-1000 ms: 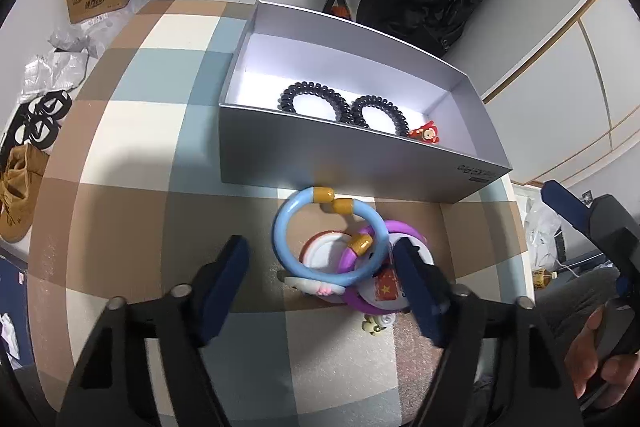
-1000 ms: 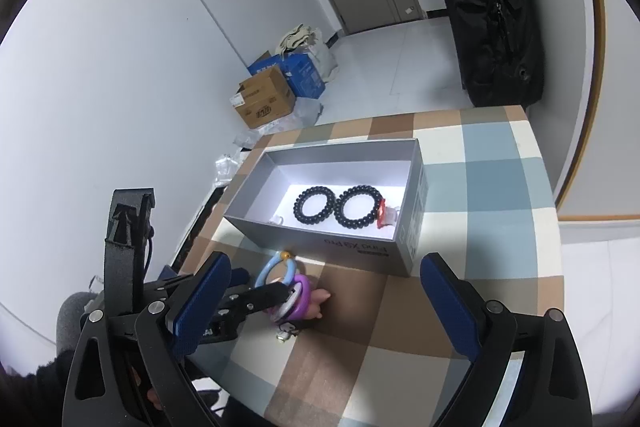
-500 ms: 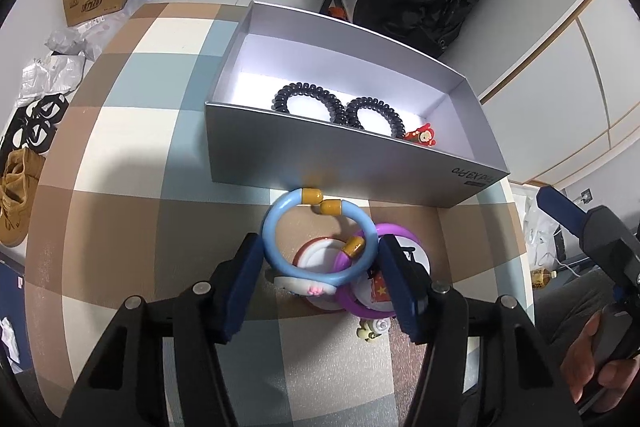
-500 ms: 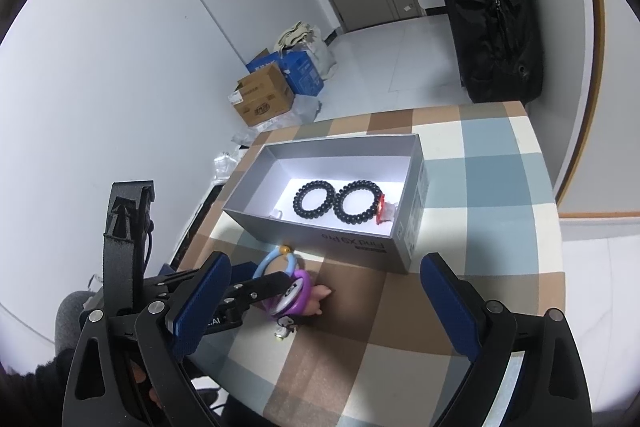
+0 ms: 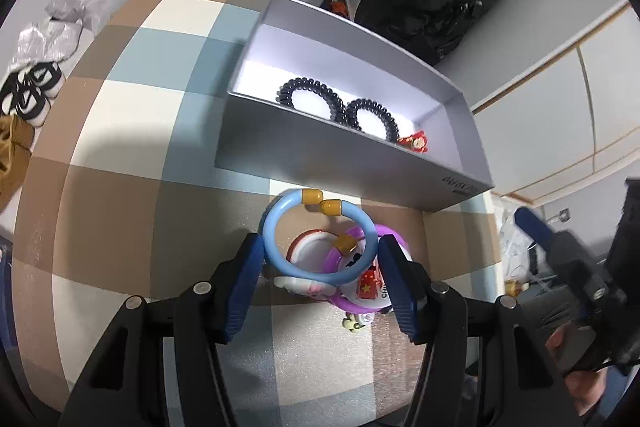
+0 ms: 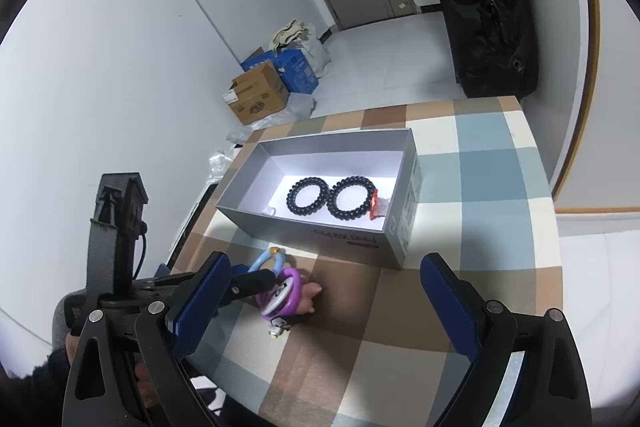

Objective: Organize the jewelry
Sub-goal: 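Grasp the blue ring with yellow caps with the left gripper and lift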

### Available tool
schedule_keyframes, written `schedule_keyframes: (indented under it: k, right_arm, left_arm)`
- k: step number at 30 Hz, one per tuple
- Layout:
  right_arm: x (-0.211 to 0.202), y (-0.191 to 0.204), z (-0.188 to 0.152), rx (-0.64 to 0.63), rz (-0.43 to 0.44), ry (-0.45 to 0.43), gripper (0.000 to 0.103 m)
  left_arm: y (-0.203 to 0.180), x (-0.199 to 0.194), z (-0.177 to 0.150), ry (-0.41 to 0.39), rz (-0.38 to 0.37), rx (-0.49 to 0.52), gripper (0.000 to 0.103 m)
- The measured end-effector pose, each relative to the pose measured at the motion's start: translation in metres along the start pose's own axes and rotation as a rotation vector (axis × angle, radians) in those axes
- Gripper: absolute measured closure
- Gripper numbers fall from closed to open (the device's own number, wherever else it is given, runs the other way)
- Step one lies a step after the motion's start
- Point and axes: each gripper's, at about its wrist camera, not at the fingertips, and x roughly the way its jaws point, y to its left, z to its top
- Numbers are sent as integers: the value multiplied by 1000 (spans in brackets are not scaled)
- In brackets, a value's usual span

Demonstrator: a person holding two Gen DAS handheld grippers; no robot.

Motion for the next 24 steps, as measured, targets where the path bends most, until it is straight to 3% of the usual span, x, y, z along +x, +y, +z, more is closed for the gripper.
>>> schedule_keyframes:
  k: [8, 14, 18, 24]
  right_arm:
    - [4, 5, -5, -27, 4, 21, 7]
    - [7, 25, -13, -115, 12, 34, 9]
    - [13, 44, -20, -189, 24, 65, 23]
    - [29, 52, -27, -155, 90, 140, 40]
  left_arm:
    - [-9, -27, 0, -70, -69, 5, 49]
    - [-11, -48, -1, -121, -100, 4, 49]
    - [-4, -57, 3, -144, -110, -15, 49]
    - [1, -62, 5, -158, -108, -31, 49]
